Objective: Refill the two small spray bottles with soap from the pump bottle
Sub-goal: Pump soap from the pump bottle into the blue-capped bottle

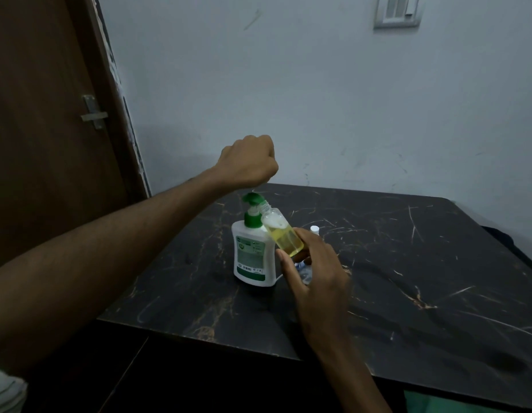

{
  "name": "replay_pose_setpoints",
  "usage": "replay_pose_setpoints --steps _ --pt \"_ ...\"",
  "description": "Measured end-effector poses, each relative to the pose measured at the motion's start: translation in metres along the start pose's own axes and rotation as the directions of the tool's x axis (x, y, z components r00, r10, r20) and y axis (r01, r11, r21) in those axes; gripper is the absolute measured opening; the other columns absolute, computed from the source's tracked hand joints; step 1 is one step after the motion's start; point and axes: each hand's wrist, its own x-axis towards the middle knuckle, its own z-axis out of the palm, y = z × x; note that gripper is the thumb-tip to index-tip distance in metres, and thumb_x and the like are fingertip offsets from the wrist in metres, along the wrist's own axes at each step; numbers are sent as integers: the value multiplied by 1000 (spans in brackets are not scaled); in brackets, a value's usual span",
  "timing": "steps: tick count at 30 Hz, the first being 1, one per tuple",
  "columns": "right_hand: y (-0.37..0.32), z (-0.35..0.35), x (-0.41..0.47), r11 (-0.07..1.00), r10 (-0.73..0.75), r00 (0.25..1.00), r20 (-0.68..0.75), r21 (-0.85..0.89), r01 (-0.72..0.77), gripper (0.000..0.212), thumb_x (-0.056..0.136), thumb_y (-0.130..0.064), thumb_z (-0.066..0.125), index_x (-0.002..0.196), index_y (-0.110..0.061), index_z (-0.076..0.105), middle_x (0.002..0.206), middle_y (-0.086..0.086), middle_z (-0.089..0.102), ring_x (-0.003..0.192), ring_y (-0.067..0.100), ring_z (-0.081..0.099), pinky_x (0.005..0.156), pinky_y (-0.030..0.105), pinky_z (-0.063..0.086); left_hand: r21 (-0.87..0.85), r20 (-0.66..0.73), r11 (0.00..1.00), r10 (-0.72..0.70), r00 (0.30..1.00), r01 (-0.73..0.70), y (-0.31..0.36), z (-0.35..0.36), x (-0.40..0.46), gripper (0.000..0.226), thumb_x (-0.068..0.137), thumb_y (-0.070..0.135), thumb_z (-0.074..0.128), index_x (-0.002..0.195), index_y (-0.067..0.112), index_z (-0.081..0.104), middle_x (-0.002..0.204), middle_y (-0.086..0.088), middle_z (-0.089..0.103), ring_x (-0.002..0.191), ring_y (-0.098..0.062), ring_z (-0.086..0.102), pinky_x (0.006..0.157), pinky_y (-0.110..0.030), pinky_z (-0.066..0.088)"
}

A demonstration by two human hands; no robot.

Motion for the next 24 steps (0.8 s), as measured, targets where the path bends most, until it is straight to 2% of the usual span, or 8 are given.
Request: replay_pose_setpoints --steps 4,9,13,16,18,19,22,24 --pt "-1 0 0 1000 1 1000 7 6 -1 40 98 -50 58 134 -33 52 116 -20 56 102 -1 56 85 4 41 -11 -9 998 -60 998 60 -2 16 -6 7 73 10 55 71 16 57 78 -5 67 74 -26 63 61 -32 41" --pt "0 1 -1 1000 -6 1000 -9 1 6 44 97 -48 59 134 -25 57 116 -16 58 101 1 58 86 8 42 -18 -98 998 -64 993 63 -3 20 -12 5 73 9 54 68 10 55 81 -12 71 73 -32 65 63 -40 49" --pt "-1 -1 -1 1000 -5 1000 -8 -1 5 44 97 -48 60 134 -25 57 115 -19 54 99 3 59 85 10 43 9 -126 998 -53 991 55 1 13 -12 13 70 8 53 60 13 46 73 -11 66 61 -25 53 58 -33 41" --pt "-2 -1 -2 1000 2 1000 -11 -9 -3 44 97 -49 59 134 -26 56 114 -20 53 97 3 58 83 10 43 -3 -137 999 -54 989 54 2 12 -13 6 70 10 53 68 8 58 78 -11 69 66 -29 58 62 -37 47" --pt "-2 -1 -2 1000 8 1000 -12 -16 -9 43 97 -49 60 134 -26 56 113 -19 54 96 4 59 83 10 43 -29 -129 997 -68 989 65 2 16 -15 19 71 12 52 81 7 68 86 -10 73 75 -31 65 70 -41 54" --pt "-2 -2 -2 1000 11 1000 -12 -17 -11 43 97 -47 62 133 -25 57 113 -18 54 95 5 59 82 10 43 -44 -129 997 -75 989 70 2 17 -17 20 71 13 52 81 8 69 87 -9 73 76 -31 66 70 -42 56" --pt "-4 -2 -2 1000 13 1000 -16 -20 -13 43 95 -41 67 132 -22 60 113 -18 54 95 5 59 82 9 41 -63 -134 995 -90 987 83 1 17 -18 8 70 11 52 67 11 60 76 -7 69 69 -28 63 61 -36 50" --pt "-6 -3 -2 999 11 1000 -20 -33 -12 43 94 -41 69 132 -21 61 112 -18 54 95 4 59 80 7 41 -89 -141 992 -105 984 93 2 17 -19 8 70 9 53 64 12 59 70 -5 66 66 -28 63 60 -36 50"
